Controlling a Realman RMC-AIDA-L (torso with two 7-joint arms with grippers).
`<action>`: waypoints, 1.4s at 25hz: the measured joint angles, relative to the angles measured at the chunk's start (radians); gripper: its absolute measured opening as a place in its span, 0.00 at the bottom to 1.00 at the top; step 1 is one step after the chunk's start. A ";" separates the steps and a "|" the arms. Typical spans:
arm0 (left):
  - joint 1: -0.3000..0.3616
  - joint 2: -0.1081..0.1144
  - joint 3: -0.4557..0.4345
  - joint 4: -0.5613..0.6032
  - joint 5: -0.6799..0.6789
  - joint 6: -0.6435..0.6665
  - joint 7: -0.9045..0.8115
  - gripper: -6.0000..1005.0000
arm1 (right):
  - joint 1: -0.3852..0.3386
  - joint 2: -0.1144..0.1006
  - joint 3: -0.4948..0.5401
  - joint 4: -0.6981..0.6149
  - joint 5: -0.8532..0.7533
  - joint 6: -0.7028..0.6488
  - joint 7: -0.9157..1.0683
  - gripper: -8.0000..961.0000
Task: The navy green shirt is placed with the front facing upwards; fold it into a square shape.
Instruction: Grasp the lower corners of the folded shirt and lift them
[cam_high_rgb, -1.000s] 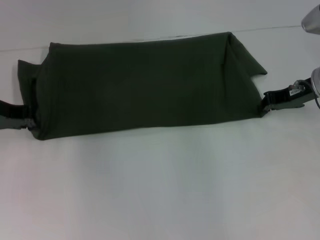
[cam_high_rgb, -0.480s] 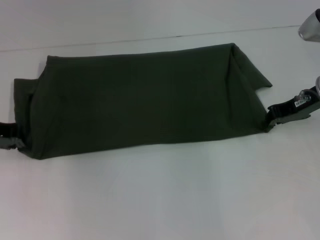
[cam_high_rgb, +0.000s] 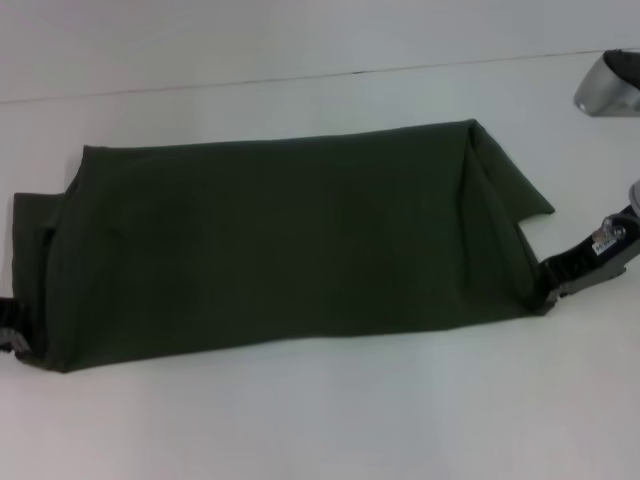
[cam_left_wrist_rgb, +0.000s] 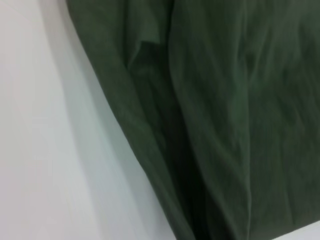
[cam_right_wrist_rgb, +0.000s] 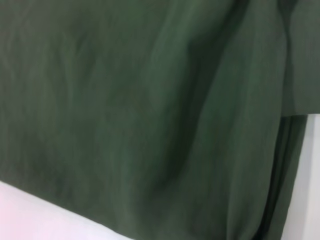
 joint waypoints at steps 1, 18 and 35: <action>0.000 0.000 0.010 0.000 0.000 0.008 0.000 0.00 | 0.000 0.001 -0.009 0.000 0.000 -0.010 0.001 0.02; 0.026 0.010 0.132 -0.001 0.002 0.085 -0.026 0.00 | -0.004 0.021 -0.056 0.000 -0.067 -0.129 -0.002 0.03; 0.039 0.016 0.197 -0.002 0.003 0.101 -0.046 0.00 | -0.003 0.027 -0.063 -0.011 -0.076 -0.148 -0.010 0.03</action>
